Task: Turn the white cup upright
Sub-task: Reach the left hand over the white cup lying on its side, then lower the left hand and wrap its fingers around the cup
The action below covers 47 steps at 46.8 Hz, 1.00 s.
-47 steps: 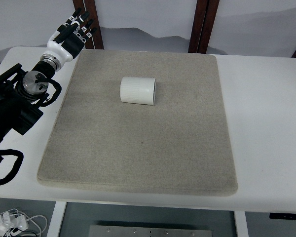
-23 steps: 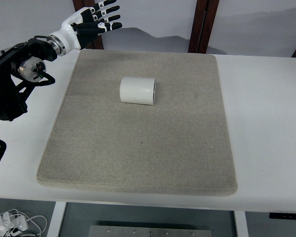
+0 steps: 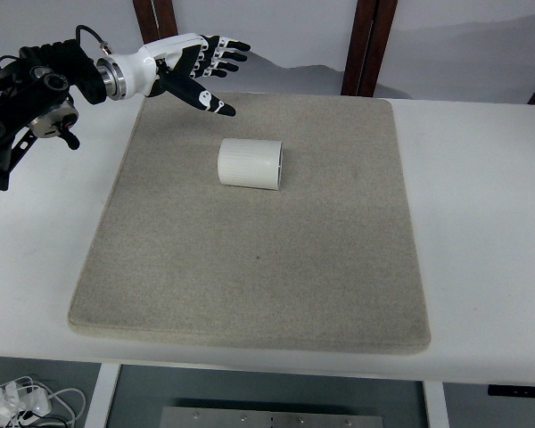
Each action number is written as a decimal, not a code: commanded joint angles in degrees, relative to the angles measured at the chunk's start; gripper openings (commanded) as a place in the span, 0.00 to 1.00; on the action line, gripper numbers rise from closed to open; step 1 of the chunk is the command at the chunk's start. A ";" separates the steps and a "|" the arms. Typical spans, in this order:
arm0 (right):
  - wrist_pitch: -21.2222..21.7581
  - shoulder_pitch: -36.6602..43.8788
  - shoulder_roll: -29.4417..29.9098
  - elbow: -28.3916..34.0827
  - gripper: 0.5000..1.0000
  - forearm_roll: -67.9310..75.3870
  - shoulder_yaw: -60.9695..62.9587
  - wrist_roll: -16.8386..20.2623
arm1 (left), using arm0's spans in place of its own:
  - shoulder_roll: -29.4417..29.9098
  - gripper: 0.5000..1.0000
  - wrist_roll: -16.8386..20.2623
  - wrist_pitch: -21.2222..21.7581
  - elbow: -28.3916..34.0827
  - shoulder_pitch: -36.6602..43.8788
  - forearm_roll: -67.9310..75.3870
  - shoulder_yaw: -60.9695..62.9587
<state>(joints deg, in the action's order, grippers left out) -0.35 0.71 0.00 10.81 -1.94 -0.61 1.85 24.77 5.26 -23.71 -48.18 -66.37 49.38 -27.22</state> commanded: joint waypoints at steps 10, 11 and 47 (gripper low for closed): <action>0.00 0.00 0.00 0.00 0.90 0.00 0.00 0.00 | 1.51 1.00 -1.39 0.42 -6.57 -2.63 12.39 5.16; 0.00 0.00 0.00 0.00 0.90 0.00 0.00 0.00 | 1.51 1.00 -1.48 0.33 -7.01 -2.63 13.45 5.25; 0.00 0.00 0.00 0.00 0.90 0.00 0.00 0.00 | -4.73 1.00 -5.08 1.21 -4.55 -3.86 23.65 11.05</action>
<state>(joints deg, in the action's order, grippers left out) -0.35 0.69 0.00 10.81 -1.93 -0.62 1.87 20.95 0.16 -22.92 -53.37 -70.27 73.04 -16.20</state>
